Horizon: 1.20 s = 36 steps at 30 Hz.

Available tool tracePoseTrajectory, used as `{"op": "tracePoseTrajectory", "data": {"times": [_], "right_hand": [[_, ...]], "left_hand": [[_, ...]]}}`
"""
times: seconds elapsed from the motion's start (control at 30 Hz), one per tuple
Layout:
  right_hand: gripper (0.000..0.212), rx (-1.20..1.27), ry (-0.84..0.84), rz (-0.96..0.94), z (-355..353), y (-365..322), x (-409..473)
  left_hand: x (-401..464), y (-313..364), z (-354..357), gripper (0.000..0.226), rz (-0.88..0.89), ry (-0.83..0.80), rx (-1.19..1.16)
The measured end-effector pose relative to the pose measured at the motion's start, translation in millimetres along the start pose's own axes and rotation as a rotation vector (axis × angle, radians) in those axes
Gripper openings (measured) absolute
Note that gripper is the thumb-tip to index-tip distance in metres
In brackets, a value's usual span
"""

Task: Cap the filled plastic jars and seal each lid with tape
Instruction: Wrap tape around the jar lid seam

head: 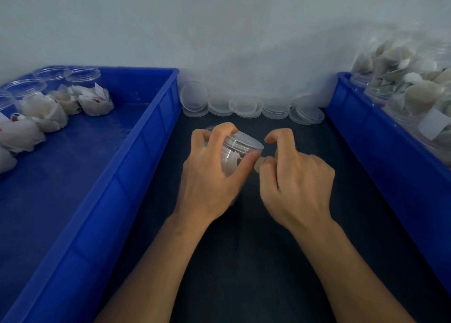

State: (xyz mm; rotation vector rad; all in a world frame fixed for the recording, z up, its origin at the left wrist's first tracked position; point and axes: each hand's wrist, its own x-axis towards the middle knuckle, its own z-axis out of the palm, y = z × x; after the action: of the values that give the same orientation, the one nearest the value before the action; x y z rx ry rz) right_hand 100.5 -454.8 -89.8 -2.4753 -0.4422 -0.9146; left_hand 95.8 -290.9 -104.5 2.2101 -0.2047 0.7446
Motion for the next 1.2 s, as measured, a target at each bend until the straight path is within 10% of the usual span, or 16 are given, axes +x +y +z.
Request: {"op": "tracePoseTrajectory", "data": {"times": [1.2], "right_hand": [[0.037,-0.138,-0.194,0.042,3.6,-0.9,5.0]], "left_hand": [[2.8,-0.6,-4.9,0.030,-0.118,-0.018,-0.118]]}}
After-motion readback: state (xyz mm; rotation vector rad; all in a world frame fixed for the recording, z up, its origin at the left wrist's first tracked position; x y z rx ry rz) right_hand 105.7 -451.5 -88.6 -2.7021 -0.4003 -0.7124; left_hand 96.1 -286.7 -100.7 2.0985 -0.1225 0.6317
